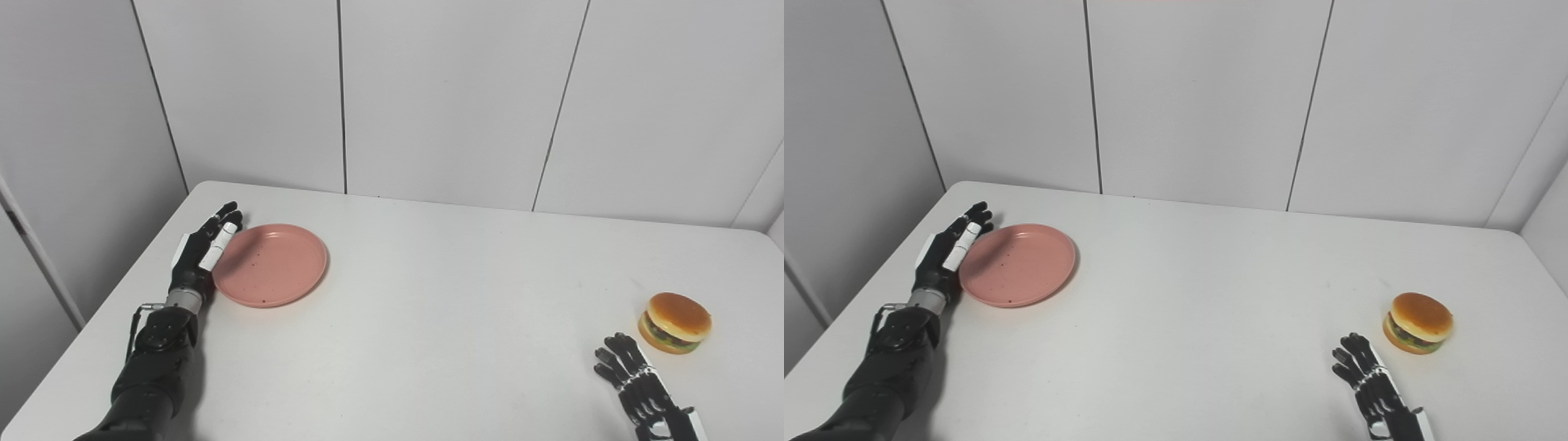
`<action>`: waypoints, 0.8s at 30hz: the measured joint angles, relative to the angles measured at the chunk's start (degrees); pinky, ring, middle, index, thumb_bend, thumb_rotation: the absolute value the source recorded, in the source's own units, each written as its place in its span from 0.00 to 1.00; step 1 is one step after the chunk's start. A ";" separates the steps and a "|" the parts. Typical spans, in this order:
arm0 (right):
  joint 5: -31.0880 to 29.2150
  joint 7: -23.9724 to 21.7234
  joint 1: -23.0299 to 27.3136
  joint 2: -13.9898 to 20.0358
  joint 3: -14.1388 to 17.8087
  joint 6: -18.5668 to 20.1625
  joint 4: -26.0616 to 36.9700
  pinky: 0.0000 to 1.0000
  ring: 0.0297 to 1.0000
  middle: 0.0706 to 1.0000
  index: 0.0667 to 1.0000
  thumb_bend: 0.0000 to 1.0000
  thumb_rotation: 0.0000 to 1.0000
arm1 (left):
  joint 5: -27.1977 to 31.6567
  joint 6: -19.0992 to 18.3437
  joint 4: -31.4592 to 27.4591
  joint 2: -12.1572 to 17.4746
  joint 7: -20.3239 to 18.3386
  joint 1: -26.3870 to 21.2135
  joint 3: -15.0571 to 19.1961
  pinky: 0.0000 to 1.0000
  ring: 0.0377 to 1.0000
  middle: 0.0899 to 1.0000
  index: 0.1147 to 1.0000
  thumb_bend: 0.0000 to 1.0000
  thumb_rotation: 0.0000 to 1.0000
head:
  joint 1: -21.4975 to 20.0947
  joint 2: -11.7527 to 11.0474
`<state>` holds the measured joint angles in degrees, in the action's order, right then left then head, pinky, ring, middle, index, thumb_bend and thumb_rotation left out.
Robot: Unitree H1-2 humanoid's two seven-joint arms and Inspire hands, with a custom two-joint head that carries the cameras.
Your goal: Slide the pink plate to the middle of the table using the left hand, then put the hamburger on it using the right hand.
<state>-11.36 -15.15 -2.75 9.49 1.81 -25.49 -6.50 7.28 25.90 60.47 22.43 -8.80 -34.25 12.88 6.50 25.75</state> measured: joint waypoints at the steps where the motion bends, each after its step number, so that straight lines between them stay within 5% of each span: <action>1: 0.03 0.09 -0.03 0.00 -0.04 0.00 0.06 0.87 0.88 0.90 0.90 0.92 0.95 | -0.13 0.00 -0.14 -0.14 0.01 0.02 -0.31 0.83 0.87 0.88 0.83 0.89 0.78 | 0.00 0.00; 11: 0.24 0.46 -0.23 -0.01 -0.34 0.09 0.47 0.88 0.88 0.90 0.90 0.92 0.95 | -1.40 -0.01 -2.71 -1.93 -0.07 0.36 -2.56 0.82 0.88 0.88 0.83 0.95 0.78 | -0.44 0.26; 24: 1.15 1.80 -0.44 -0.04 -0.72 0.85 1.08 0.87 0.88 0.90 0.91 0.92 0.97 | -2.09 -0.02 -6.60 -4.21 -1.66 1.35 -5.26 0.82 0.89 0.89 0.84 0.89 0.79 | -0.97 0.44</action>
<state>-10.21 -13.35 -3.19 9.46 1.09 -24.64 -5.42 5.19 25.88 53.86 18.22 -10.46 -32.90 7.62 5.54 26.19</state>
